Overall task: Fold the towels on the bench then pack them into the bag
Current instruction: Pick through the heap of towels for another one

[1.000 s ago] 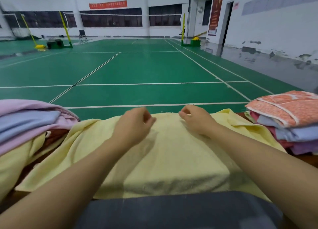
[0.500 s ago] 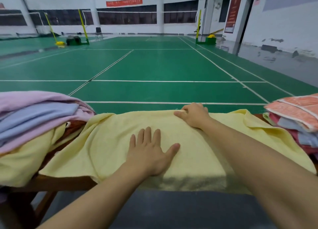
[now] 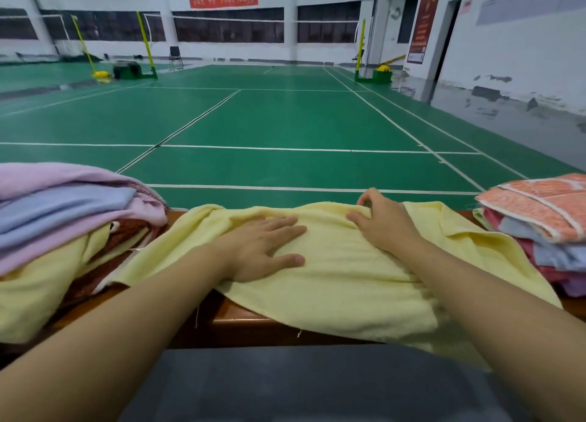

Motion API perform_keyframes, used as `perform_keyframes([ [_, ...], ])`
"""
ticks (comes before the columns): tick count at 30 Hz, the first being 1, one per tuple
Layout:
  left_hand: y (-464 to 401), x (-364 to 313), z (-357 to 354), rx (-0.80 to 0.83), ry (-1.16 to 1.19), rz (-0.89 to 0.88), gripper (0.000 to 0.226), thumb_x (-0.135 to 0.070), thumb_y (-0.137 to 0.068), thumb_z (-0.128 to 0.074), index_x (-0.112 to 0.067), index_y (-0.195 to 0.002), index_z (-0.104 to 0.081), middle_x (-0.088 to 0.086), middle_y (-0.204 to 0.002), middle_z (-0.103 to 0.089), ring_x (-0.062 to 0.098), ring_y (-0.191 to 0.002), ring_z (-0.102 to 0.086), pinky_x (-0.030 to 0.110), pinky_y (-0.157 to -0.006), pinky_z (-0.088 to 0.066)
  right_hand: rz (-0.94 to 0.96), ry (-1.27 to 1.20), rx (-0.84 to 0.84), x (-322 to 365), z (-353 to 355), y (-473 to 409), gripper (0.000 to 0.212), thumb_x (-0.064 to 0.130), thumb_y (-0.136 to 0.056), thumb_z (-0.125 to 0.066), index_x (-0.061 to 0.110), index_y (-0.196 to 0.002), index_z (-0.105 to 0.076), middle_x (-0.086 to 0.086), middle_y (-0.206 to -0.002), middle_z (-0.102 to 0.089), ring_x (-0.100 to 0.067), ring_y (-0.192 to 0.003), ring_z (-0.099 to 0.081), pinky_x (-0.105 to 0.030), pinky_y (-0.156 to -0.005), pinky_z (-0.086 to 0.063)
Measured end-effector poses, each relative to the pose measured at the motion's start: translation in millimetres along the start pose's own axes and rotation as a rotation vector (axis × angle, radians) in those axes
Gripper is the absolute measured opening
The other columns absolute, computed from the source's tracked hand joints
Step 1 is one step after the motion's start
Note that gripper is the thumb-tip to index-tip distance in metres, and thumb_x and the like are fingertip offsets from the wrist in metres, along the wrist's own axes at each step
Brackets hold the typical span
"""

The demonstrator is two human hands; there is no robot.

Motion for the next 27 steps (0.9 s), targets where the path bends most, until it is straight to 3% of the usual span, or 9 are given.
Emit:
perform_keyframes([
  [4,9.0,-7.1,24.0,-0.147,-0.074,-0.019,0.079,-0.086,-0.087,-0.029,-0.042,-0.153,-0.034,-0.015,-0.160,-0.032,0.012,-0.145,-0.032,0.037,-0.121,-0.027,-0.014,-0.104,0.049,5.4,9.8,14.6,0.030,0.046,-0.085,-0.074,0.029,-0.103,-0.057,0.004,-0.086,-0.064,-0.020,-0.086,-0.058,-0.035,-0.076,-0.045],
  [7,34.2,-21.0,50.9,-0.385,-0.077,0.112,0.055,-0.077,-0.090,-0.042,-0.033,-0.118,-0.059,-0.013,-0.120,-0.059,0.011,-0.110,-0.056,0.031,-0.091,-0.049,0.013,-0.292,0.092,15.8,17.8,16.3,0.024,0.042,-0.086,-0.077,0.031,-0.100,-0.061,0.008,-0.076,-0.061,-0.007,-0.066,-0.054,-0.028,-0.061,-0.040],
  [9,55.8,-12.0,54.2,-0.428,0.004,0.370,0.049,-0.075,-0.088,-0.050,-0.027,-0.095,-0.062,-0.011,-0.091,-0.062,0.013,-0.085,-0.059,0.033,-0.072,-0.051,0.030,-0.371,0.127,23.5,21.2,16.0,0.020,0.037,-0.089,-0.075,0.030,-0.101,-0.061,0.011,-0.067,-0.056,-0.002,-0.051,-0.047,-0.024,-0.055,-0.038],
  [11,73.1,-5.7,41.0,-0.315,0.018,0.567,0.059,-0.079,-0.083,-0.054,-0.020,-0.078,-0.064,-0.006,-0.073,-0.061,0.016,-0.071,-0.059,0.032,-0.061,-0.047,0.026,-0.425,0.152,26.8,22.6,15.5,0.020,0.036,-0.089,-0.076,0.030,-0.101,-0.061,0.008,-0.068,-0.059,-0.004,-0.046,-0.045,-0.024,-0.053,-0.039],
  [14,91.5,-13.8,30.7,-0.210,0.048,0.663,0.072,-0.087,-0.073,-0.057,-0.016,-0.064,-0.054,-0.001,-0.062,-0.057,0.017,-0.059,-0.054,0.031,-0.049,-0.033,0.012,-0.481,0.188,29.9,21.0,16.5,0.022,0.039,-0.088,-0.077,0.034,-0.101,-0.060,-0.003,-0.078,-0.063,-0.016,-0.055,-0.044,-0.026,-0.053,-0.038],
  [17,101.4,-28.6,30.6,-0.173,0.077,0.688,0.076,-0.092,-0.066,-0.058,-0.016,-0.067,-0.054,-0.001,-0.064,-0.058,0.015,-0.059,-0.054,0.031,-0.049,-0.033,0.000,-0.508,0.213,33.2,19.0,18.7,0.019,0.036,-0.091,-0.075,0.031,-0.102,-0.061,-0.005,-0.080,-0.062,-0.017,-0.053,-0.040,-0.027,-0.052,-0.037],
  [20,105.7,-42.2,23.8,-0.075,0.074,0.687,0.076,-0.093,-0.063,-0.059,-0.018,-0.069,-0.058,-0.003,-0.066,-0.065,0.014,-0.062,-0.061,0.029,-0.055,-0.047,-0.020,-0.476,0.231,35.5,19.9,22.1,0.015,0.037,-0.092,-0.074,0.025,-0.102,-0.071,0.004,-0.078,-0.061,-0.009,-0.052,-0.044,-0.020,-0.053,-0.037],
  [24,120.2,-46.6,27.7,-0.026,0.046,0.725,0.083,-0.099,-0.066,-0.044,-0.019,-0.069,-0.063,-0.006,-0.060,-0.067,0.014,-0.062,-0.065,0.030,-0.066,-0.052,-0.062,-0.485,0.209,32.9,25.7,20.5,0.021,0.043,-0.091,-0.073,0.024,-0.097,-0.079,0.007,-0.083,-0.071,-0.012,-0.070,-0.058,-0.026,-0.068,-0.048],
  [27,133.3,-55.7,-1.4,0.126,0.275,0.774,0.097,-0.098,-0.072,-0.029,-0.012,-0.072,-0.073,-0.003,-0.054,-0.070,0.012,-0.053,-0.071,0.032,-0.079,-0.059,-0.082,-0.504,0.166,30.3,32.3,16.5,0.021,0.042,-0.091,-0.073,0.024,-0.098,-0.080,0.009,-0.096,-0.074,-0.009,-0.090,-0.065,-0.030,-0.084,-0.050],
])
Point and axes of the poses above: each hand's wrist, its own y-axis away from the middle knuckle, its own z-axis out of the back of the hand, x = y × z, the point moved 10 cm from there along -y, towards the middle knuckle
